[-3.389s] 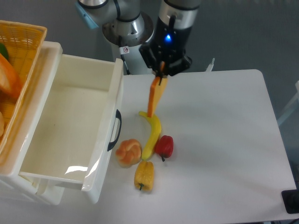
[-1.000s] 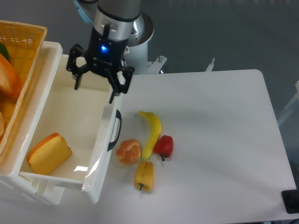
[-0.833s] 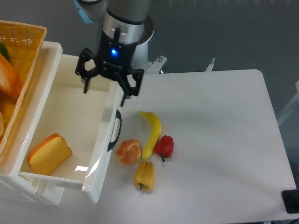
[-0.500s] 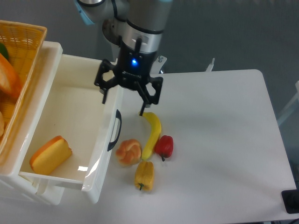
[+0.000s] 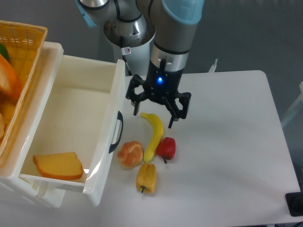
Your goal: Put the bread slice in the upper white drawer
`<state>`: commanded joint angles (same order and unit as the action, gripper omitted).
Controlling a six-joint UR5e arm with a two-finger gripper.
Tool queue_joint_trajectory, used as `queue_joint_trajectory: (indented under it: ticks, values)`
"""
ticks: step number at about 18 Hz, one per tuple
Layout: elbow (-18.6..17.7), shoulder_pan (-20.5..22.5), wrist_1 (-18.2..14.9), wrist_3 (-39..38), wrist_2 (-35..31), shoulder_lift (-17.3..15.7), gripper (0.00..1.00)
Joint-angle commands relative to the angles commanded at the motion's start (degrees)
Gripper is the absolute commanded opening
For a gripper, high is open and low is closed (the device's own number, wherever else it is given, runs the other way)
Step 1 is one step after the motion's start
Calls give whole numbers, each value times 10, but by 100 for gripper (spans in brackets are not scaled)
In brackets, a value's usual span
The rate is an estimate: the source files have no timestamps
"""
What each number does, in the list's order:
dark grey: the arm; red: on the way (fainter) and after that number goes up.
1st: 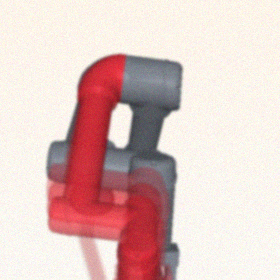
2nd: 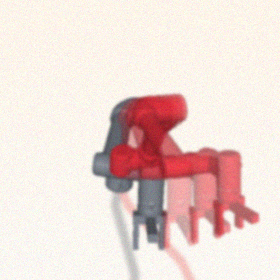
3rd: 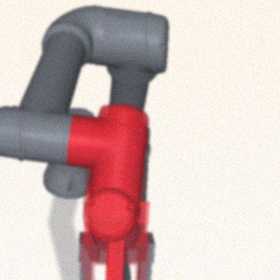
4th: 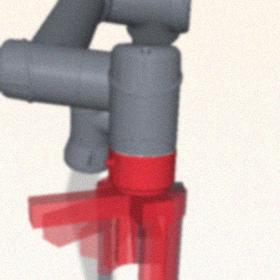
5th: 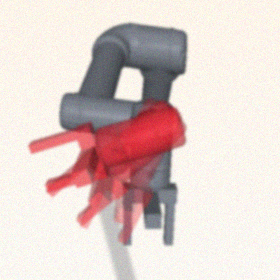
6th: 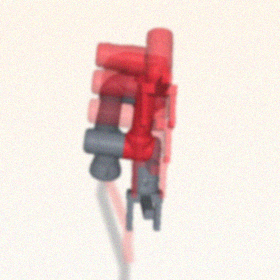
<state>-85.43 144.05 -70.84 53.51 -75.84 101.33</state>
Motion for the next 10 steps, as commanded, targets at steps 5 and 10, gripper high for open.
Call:
queue_joint_trajectory:
  ticks: [5, 10]
  values:
    - [2, -1, 1, 92, -59, 34, 100]
    - [5, -3, 5, 125, -91, 55, 100]
